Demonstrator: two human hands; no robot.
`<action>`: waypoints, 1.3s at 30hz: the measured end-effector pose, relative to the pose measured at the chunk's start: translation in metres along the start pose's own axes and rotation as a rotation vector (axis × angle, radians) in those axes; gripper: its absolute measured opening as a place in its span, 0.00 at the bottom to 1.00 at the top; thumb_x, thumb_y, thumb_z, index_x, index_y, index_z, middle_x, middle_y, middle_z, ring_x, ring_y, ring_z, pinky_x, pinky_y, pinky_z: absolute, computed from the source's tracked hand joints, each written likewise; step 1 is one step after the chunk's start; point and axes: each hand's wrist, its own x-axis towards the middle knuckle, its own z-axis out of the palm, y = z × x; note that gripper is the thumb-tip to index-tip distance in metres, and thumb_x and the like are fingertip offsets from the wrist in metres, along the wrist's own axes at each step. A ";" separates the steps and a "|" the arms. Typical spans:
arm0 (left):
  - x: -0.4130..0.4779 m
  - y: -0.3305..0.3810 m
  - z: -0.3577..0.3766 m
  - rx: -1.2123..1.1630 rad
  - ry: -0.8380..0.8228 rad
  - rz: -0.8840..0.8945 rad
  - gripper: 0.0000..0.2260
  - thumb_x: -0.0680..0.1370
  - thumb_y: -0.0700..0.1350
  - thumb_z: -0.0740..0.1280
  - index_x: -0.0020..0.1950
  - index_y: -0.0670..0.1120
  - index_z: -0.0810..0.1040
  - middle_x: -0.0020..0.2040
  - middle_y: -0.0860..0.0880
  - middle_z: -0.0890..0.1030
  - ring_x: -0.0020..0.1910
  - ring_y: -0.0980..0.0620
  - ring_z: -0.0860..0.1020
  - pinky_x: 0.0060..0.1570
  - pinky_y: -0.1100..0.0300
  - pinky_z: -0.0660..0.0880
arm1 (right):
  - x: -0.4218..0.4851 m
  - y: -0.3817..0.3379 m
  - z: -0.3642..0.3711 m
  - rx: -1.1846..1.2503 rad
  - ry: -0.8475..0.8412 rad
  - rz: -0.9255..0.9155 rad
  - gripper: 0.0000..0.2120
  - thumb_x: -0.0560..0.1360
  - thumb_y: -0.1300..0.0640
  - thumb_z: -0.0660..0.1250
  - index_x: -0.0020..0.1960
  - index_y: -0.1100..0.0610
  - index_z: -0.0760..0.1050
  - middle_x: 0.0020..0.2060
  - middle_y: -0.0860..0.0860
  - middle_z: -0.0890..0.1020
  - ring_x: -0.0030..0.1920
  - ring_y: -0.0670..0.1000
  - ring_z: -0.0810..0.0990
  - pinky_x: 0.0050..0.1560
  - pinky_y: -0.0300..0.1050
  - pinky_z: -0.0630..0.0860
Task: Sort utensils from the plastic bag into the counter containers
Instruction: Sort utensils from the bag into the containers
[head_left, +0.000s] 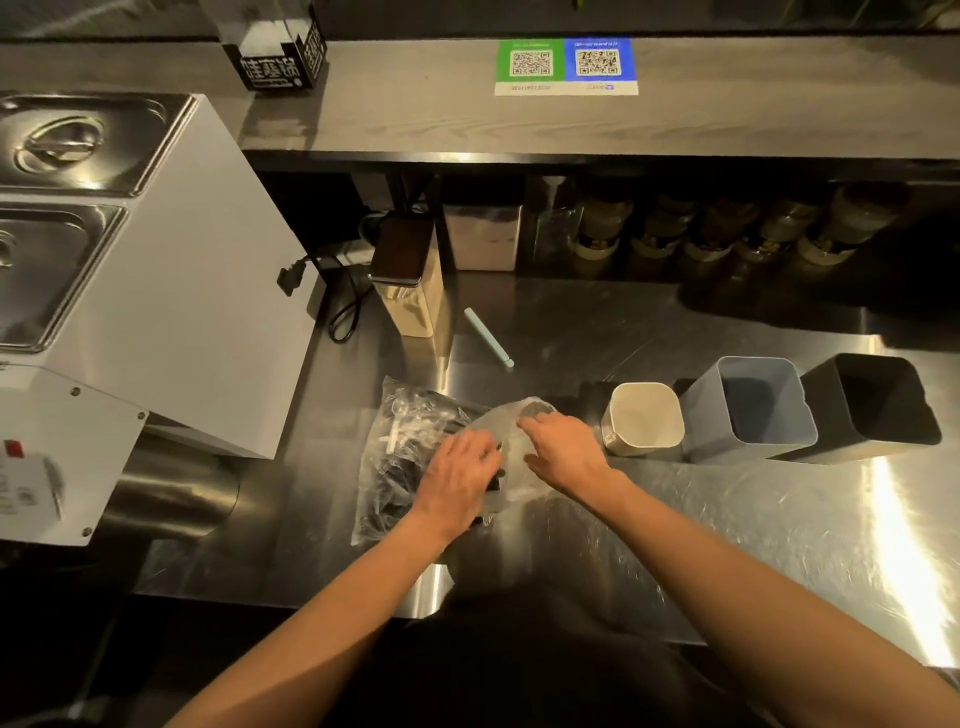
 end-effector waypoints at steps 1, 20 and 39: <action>0.000 0.001 0.001 -0.050 -0.046 0.109 0.12 0.70 0.33 0.73 0.51 0.45 0.79 0.48 0.48 0.77 0.46 0.49 0.77 0.46 0.55 0.75 | 0.004 -0.002 -0.001 0.080 0.032 -0.001 0.18 0.78 0.53 0.66 0.68 0.53 0.74 0.59 0.52 0.80 0.59 0.56 0.78 0.56 0.49 0.74; -0.005 -0.022 -0.011 0.010 -0.045 -0.216 0.23 0.74 0.55 0.74 0.66 0.47 0.77 0.65 0.47 0.75 0.63 0.46 0.76 0.64 0.52 0.72 | 0.018 -0.028 0.015 0.173 0.048 -0.159 0.14 0.78 0.55 0.64 0.61 0.57 0.77 0.56 0.55 0.78 0.56 0.57 0.78 0.55 0.50 0.74; -0.012 -0.044 0.001 -0.255 0.063 -0.180 0.23 0.70 0.42 0.76 0.65 0.47 0.79 0.62 0.49 0.81 0.63 0.47 0.78 0.71 0.57 0.62 | 0.039 -0.067 0.027 -0.065 -0.225 -0.081 0.32 0.78 0.46 0.65 0.76 0.59 0.60 0.72 0.58 0.69 0.72 0.58 0.68 0.71 0.52 0.65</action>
